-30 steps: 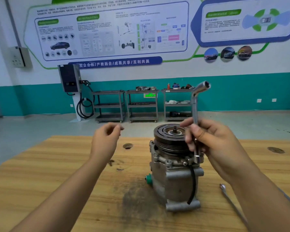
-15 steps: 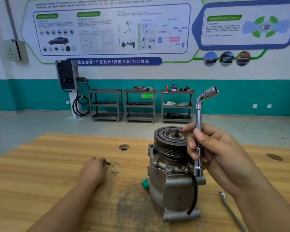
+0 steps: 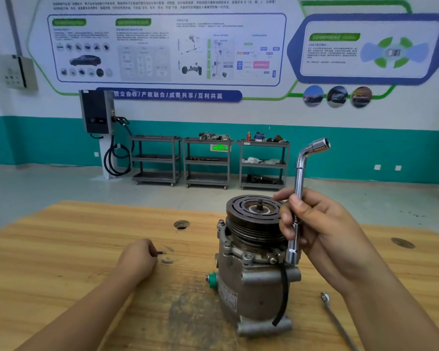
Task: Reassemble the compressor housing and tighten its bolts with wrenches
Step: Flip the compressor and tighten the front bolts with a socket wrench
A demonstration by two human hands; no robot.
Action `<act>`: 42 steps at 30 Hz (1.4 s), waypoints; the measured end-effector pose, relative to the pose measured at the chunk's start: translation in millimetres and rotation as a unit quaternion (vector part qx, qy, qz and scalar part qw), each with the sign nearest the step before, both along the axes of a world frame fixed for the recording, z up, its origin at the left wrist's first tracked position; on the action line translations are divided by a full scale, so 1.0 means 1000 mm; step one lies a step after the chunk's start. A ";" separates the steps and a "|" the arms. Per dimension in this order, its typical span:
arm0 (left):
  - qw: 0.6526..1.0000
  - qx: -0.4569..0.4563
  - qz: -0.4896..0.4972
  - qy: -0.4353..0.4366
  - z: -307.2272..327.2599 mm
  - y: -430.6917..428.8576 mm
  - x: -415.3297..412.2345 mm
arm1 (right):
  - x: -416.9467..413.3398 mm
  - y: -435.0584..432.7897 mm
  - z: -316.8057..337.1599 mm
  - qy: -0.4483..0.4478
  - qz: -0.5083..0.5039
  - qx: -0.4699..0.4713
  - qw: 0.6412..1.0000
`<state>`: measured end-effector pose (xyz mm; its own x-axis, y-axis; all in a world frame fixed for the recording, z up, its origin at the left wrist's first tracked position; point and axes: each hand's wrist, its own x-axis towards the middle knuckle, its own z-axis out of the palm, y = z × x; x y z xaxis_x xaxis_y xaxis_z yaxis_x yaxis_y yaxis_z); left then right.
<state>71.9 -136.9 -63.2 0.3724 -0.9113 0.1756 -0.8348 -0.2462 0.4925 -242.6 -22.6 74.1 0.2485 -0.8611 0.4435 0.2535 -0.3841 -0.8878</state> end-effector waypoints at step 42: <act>0.845 -0.385 -0.301 0.216 0.067 0.124 -0.151 | 0.025 0.003 0.003 0.082 -0.088 -0.122 0.985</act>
<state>-78.9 -13.2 3.7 0.0640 -0.6355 0.7695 -0.3960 0.6915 0.6041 -217.3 -19.7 77.6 0.1899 -0.7707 0.6082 0.0235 -0.6157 -0.7876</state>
